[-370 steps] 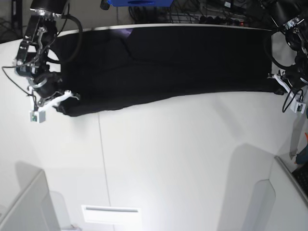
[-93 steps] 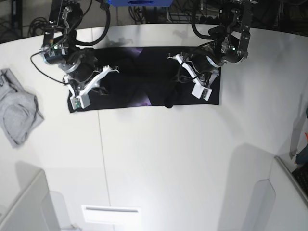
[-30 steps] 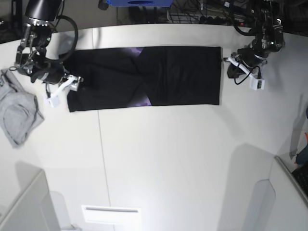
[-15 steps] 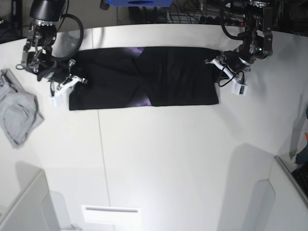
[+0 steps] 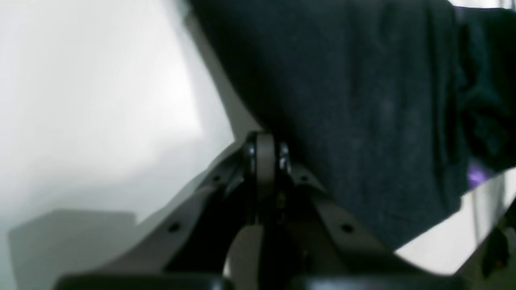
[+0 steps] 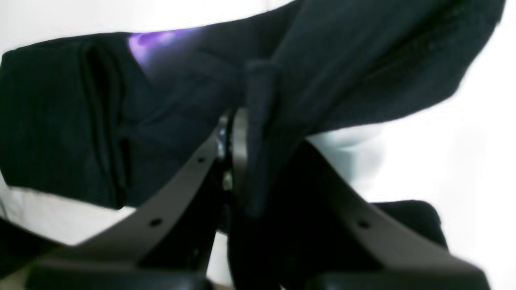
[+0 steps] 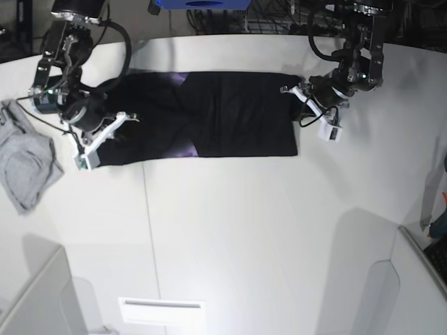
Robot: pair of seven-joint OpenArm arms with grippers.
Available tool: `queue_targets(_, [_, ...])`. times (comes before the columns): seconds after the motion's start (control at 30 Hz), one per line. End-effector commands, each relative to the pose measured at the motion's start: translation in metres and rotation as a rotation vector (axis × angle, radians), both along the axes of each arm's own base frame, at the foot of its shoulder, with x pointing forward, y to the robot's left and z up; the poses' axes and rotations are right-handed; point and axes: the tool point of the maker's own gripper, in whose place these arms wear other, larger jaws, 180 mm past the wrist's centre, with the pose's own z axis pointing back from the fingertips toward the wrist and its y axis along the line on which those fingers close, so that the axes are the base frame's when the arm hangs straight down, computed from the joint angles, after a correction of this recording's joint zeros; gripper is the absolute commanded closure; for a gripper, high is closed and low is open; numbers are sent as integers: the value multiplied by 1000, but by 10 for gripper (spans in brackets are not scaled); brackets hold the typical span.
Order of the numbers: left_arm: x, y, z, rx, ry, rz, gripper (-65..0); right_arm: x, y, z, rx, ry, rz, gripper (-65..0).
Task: Fold the T-shirt properly
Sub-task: 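Grasp both ends of the black strip with both grippers, then fold the strip end in the right gripper over toward the left gripper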
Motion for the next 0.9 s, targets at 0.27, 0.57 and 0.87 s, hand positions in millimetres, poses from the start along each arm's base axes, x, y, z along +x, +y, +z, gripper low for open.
queue_targets(0.27, [-9, -1, 0, 1, 10, -20, 0, -4, 97, 9, 61, -32, 187, 0])
queue_targets(0.57, [-23, 1, -7, 5, 44, -17, 0, -9, 178, 28, 227, -44, 224, 0])
queue_targets(0.87, [-27, 4, -8, 7, 52, -10, 0, -17, 213, 34, 277, -47, 257, 0])
